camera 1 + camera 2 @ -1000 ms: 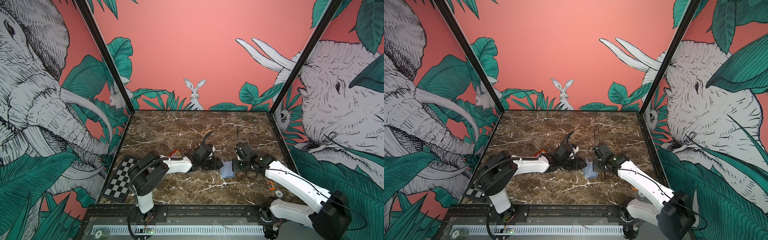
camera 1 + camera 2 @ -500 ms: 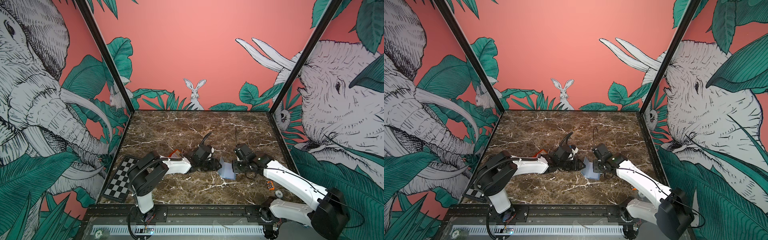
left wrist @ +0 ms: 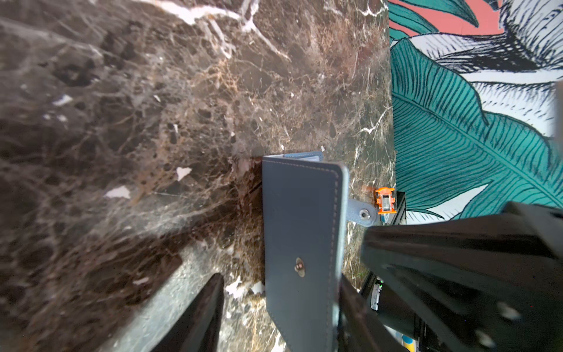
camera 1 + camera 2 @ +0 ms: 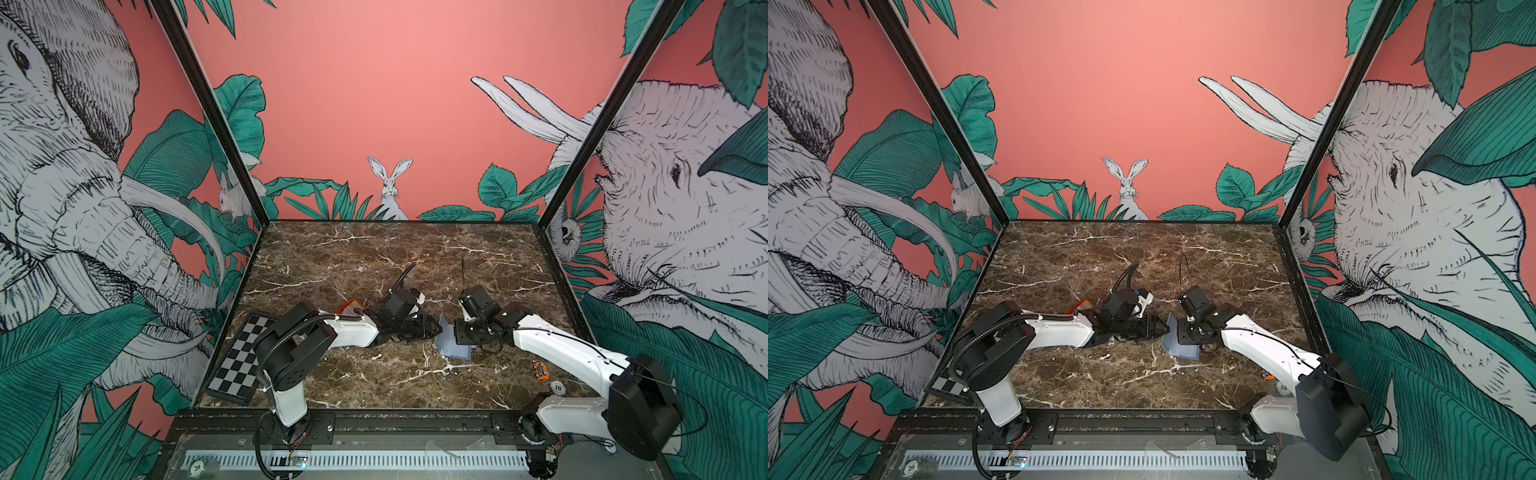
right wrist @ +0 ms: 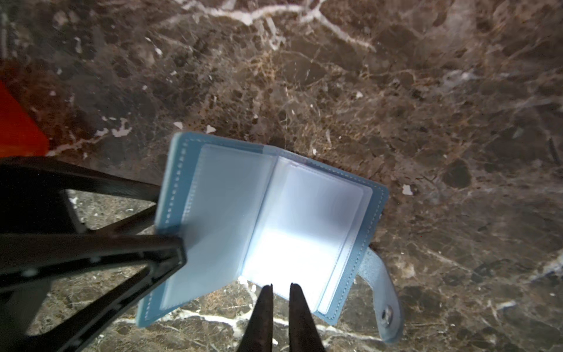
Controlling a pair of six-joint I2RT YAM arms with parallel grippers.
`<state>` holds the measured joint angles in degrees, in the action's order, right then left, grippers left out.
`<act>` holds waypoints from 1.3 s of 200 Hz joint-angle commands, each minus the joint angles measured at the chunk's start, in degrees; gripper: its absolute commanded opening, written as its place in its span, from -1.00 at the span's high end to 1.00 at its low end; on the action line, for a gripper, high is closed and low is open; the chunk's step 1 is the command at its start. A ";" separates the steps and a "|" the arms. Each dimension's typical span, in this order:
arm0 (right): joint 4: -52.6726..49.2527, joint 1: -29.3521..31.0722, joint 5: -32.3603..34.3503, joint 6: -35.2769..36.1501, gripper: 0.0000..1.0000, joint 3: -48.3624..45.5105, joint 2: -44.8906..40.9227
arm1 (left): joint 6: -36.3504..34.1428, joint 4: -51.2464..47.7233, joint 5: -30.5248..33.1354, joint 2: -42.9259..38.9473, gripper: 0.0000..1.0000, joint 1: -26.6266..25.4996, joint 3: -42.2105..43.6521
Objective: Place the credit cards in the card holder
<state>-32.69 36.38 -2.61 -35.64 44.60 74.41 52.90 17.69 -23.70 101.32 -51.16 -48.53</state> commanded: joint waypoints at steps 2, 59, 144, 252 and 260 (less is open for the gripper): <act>1.74 0.27 0.52 -0.70 0.78 -1.42 1.75 | 0.58 2.32 -0.82 -1.83 -0.15 0.47 1.06; 3.01 0.18 2.26 -1.60 0.86 -3.86 4.78 | 1.38 5.89 -2.58 -1.28 0.02 0.95 1.90; 3.19 -0.02 2.61 -1.42 0.89 -3.79 4.33 | 4.12 12.42 -5.65 1.45 0.62 1.06 1.69; 4.82 -0.51 -3.36 -1.83 0.80 -2.32 -2.45 | 5.70 14.72 -6.20 1.95 0.94 1.06 2.18; 5.53 -0.52 -4.70 -2.07 0.73 -2.27 -2.77 | 6.00 15.00 -6.18 2.03 0.96 1.03 2.38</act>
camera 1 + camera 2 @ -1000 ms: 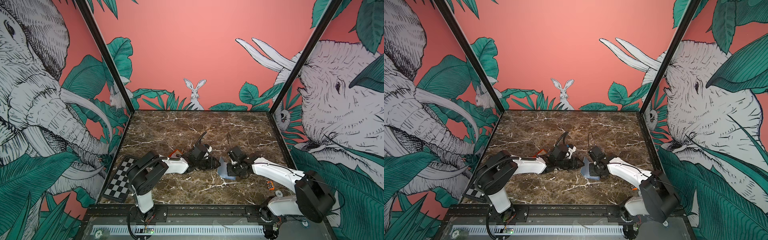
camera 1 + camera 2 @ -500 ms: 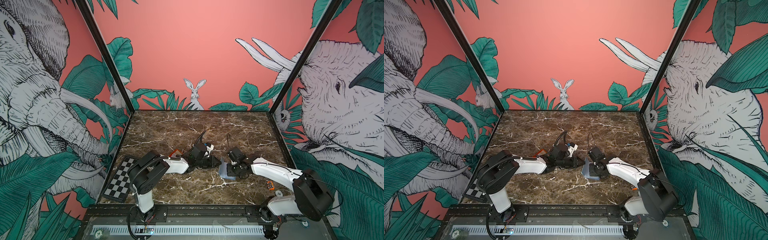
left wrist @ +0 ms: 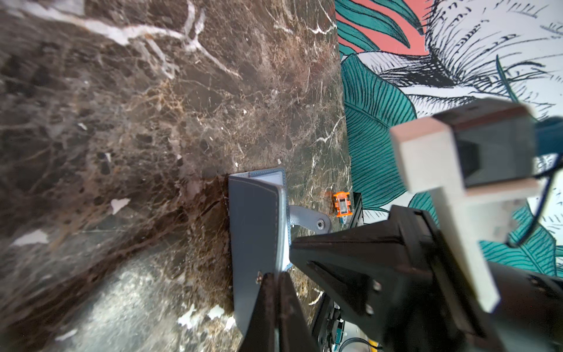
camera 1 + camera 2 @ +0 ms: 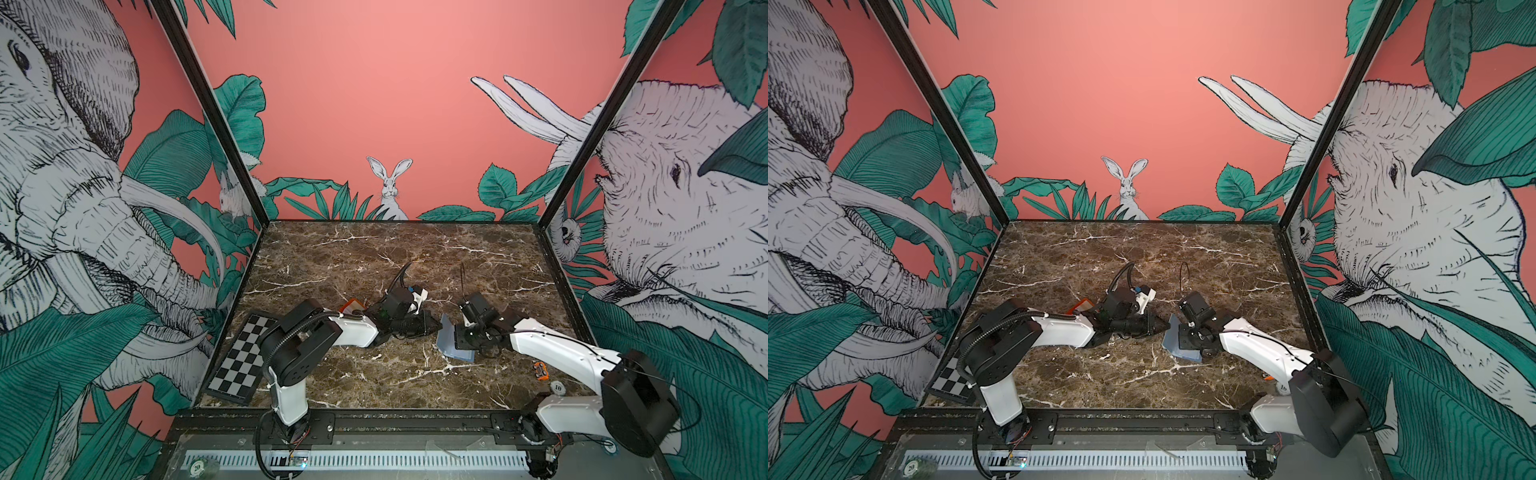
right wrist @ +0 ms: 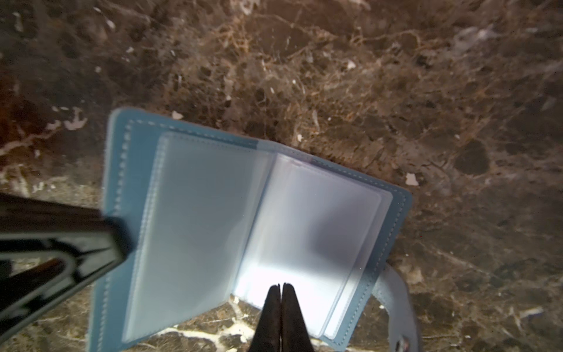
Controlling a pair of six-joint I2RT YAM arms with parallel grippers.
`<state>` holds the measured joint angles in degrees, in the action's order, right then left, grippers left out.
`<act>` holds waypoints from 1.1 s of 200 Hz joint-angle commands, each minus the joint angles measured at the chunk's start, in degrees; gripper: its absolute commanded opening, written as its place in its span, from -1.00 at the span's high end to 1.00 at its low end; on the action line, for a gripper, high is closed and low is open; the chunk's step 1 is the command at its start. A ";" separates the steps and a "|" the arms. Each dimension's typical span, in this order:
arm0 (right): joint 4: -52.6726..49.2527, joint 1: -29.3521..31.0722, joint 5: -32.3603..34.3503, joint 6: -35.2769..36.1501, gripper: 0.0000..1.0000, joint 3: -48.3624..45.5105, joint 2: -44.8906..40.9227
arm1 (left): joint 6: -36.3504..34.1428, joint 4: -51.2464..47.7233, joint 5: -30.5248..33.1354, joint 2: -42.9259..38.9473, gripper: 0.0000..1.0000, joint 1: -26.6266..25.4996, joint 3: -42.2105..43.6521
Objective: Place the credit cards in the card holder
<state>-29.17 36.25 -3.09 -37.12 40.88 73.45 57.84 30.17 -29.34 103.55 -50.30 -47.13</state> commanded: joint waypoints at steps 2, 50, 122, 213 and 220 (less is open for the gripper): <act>2.14 -0.39 -4.34 -0.58 0.72 1.46 -1.81 | 1.11 2.63 -0.54 -0.21 0.97 0.20 1.03; 6.95 -0.39 -10.91 -1.77 0.36 1.48 -1.12 | 3.14 5.20 0.49 0.28 1.00 -0.17 1.77; 8.56 -0.39 -12.74 -2.25 0.25 0.53 0.07 | 3.27 5.12 1.59 0.42 1.00 -0.76 1.67; 1.79 -0.39 -4.65 -2.43 0.22 1.30 3.43 | 2.40 3.24 1.92 -0.98 1.00 -0.85 1.69; 1.10 -0.39 -3.63 -2.43 0.23 1.48 3.54 | 2.22 3.08 2.01 -1.06 1.00 -0.76 1.59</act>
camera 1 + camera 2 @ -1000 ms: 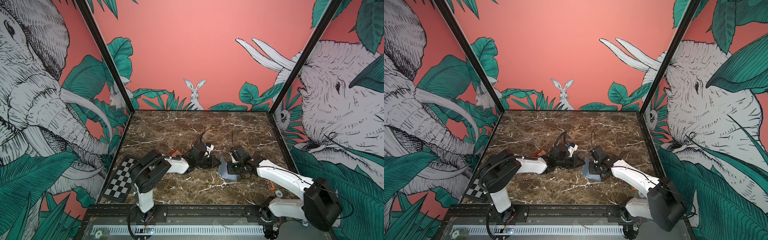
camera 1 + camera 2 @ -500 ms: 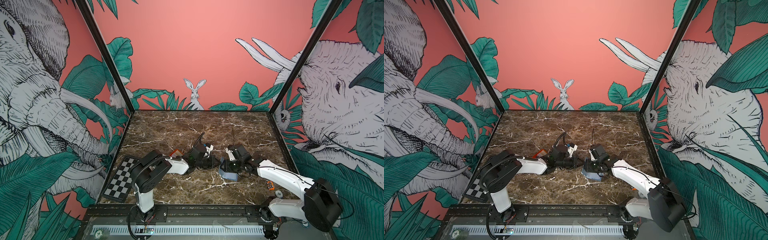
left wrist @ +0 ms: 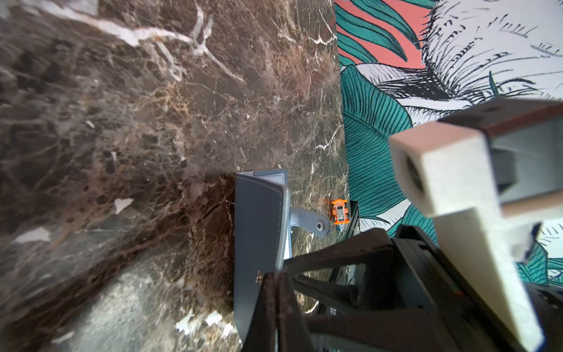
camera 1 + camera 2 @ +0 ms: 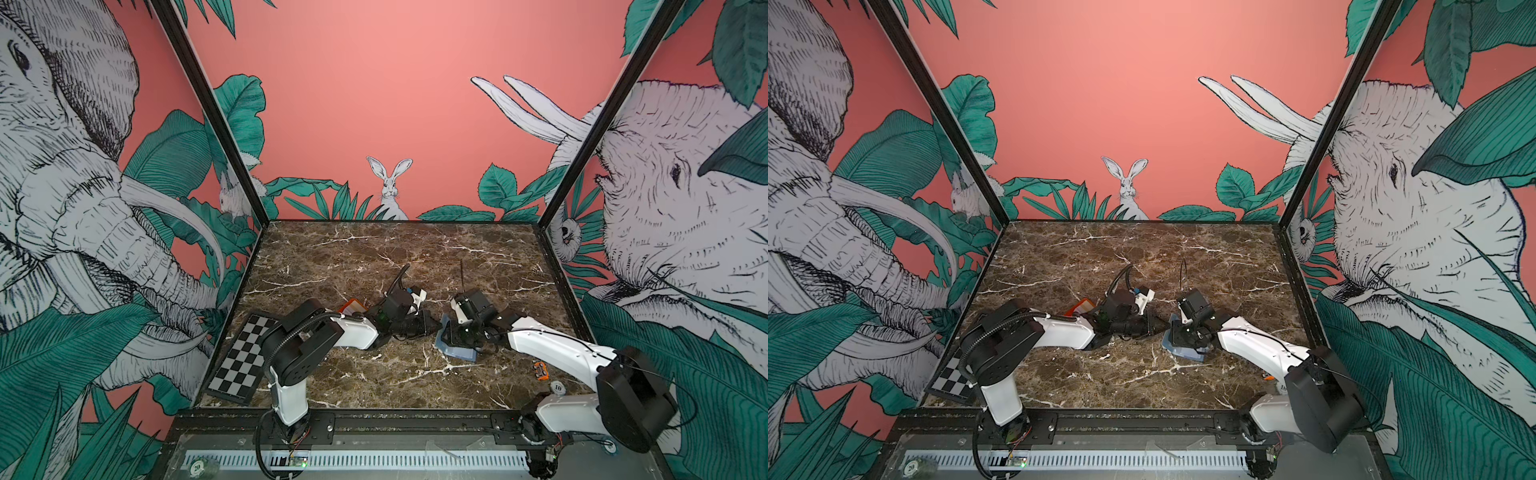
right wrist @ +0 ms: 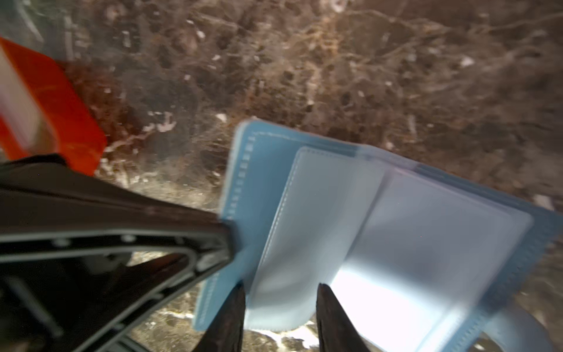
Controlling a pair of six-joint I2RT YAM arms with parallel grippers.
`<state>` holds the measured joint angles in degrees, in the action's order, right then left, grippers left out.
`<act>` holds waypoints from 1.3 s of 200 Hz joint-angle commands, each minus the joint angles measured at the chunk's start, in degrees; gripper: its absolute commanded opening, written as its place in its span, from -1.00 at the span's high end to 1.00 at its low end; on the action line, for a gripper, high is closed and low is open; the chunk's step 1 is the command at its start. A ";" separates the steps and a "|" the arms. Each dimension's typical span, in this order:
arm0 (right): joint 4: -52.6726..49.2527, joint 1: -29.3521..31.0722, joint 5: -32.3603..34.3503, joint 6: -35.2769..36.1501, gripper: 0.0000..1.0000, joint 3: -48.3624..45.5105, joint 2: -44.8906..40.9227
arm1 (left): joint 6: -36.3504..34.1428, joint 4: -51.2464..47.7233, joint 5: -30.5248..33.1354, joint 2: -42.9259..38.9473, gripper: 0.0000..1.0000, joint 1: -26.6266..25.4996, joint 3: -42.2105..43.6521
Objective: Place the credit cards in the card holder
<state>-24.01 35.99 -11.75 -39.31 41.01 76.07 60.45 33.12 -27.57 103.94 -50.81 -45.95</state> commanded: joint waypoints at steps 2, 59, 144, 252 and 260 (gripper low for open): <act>-4.21 -0.17 5.28 -0.24 0.23 1.39 0.87 | -0.34 0.06 0.24 -1.46 1.00 -0.26 0.36; -6.05 -0.82 8.49 0.70 0.25 0.94 2.30 | -1.20 -1.45 0.50 -2.10 1.00 -0.30 0.34; -11.96 -4.53 12.50 2.33 0.29 1.65 -0.29 | -2.46 -3.47 1.38 -2.61 1.00 -0.26 0.46; 2.81 -4.61 -1.81 -3.07 0.46 -1.29 -0.26 | -2.53 -4.41 2.50 -3.21 1.00 -0.79 0.75; 3.33 -4.61 -1.41 -3.56 0.48 -1.59 0.89 | -2.85 -5.15 2.74 -3.58 1.00 -0.80 0.63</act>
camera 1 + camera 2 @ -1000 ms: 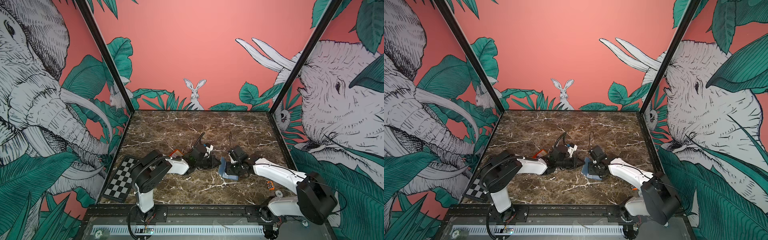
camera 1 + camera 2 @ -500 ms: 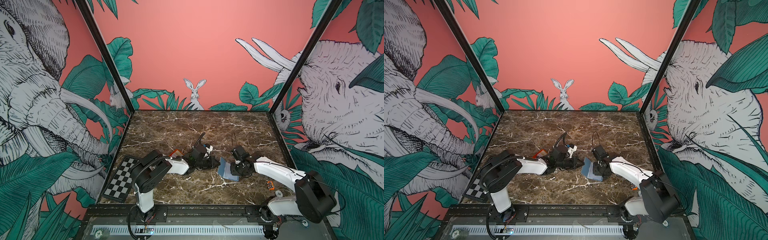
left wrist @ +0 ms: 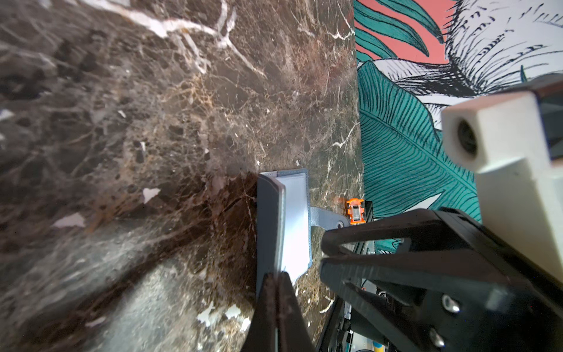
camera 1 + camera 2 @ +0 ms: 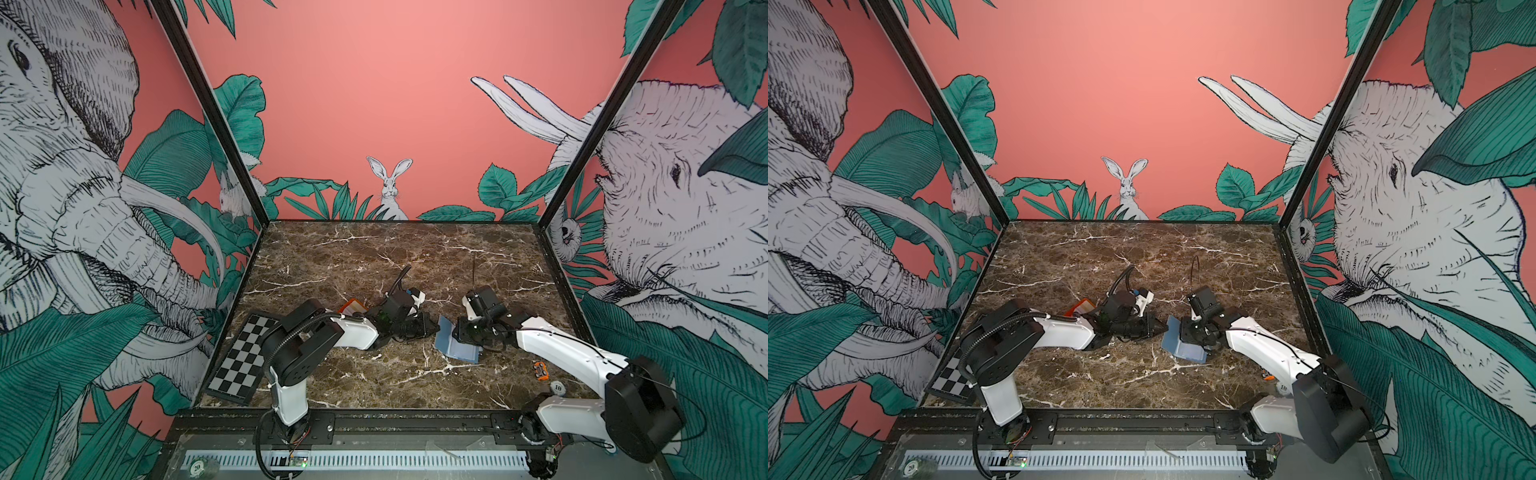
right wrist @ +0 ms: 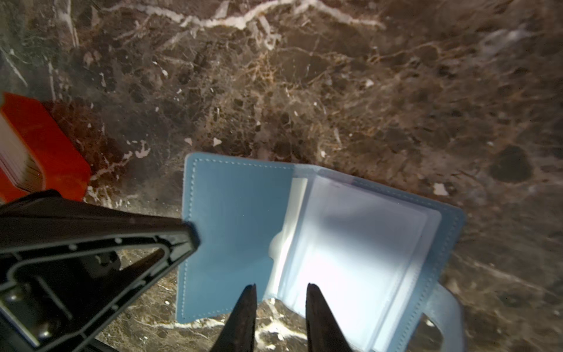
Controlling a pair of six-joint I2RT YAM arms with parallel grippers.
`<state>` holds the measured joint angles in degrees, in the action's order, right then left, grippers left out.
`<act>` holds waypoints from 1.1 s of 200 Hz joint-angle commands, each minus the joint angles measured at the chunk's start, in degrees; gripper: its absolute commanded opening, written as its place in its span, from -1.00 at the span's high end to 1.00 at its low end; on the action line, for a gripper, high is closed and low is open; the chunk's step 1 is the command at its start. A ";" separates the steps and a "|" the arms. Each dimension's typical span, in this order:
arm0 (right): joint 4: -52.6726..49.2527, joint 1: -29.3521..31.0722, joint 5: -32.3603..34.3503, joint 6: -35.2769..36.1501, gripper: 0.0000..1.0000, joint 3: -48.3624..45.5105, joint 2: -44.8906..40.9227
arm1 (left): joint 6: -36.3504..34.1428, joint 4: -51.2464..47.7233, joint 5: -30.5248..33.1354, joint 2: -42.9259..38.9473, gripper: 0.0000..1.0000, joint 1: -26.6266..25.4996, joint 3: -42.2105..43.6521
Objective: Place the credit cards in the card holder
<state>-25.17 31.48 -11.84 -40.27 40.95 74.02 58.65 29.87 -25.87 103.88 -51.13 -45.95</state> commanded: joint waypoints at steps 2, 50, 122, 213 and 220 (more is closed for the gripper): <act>4.59 -0.11 -1.34 -2.65 0.49 -1.46 3.00 | -1.19 -2.13 1.11 -3.60 1.00 -0.46 0.61; 10.05 -0.11 -3.03 -3.27 0.58 -2.40 7.59 | -5.97 -11.53 3.86 -7.50 0.64 -0.37 -1.38; 12.76 0.20 -6.17 0.07 0.67 -1.33 12.71 | -9.77 -23.18 5.35 -12.99 0.50 -0.20 -6.20; 13.21 0.51 -6.49 1.07 0.75 -0.92 14.42 | -8.19 -19.40 2.91 -5.05 0.67 -0.37 -7.31; 12.83 0.51 -6.11 1.07 0.75 -1.01 13.83 | -8.09 -19.79 3.18 -4.54 0.68 -0.33 -7.25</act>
<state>-10.63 31.62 -19.33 -39.83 40.60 88.12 50.22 10.59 -22.72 97.97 -51.33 -51.75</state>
